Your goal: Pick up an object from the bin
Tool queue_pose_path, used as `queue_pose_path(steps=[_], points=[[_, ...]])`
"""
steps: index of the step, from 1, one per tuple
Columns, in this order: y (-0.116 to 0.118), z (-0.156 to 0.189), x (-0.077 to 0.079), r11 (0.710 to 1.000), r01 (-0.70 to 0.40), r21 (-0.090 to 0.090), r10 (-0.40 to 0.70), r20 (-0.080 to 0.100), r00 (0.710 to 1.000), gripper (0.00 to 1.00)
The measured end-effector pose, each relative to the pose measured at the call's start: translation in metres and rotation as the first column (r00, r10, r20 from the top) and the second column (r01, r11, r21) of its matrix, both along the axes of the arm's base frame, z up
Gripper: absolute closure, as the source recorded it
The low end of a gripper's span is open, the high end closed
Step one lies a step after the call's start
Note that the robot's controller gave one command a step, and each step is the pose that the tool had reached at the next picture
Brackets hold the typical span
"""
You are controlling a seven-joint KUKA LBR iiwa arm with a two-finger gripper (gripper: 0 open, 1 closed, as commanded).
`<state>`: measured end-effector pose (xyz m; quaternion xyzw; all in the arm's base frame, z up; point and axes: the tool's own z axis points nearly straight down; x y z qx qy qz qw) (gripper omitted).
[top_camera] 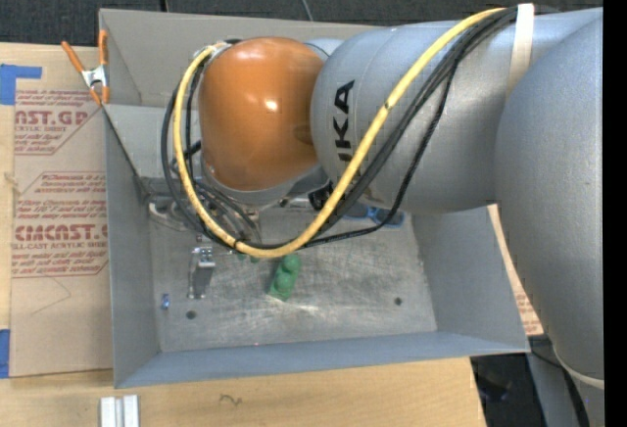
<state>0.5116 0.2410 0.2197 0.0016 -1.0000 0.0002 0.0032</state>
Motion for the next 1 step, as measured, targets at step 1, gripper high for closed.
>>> queue_pose_path(steps=[1], points=[[-0.0025, -0.1504, 0.0002, 0.966, -0.260, 0.003, 0.260, 0.012, 0.965, 0.00]])
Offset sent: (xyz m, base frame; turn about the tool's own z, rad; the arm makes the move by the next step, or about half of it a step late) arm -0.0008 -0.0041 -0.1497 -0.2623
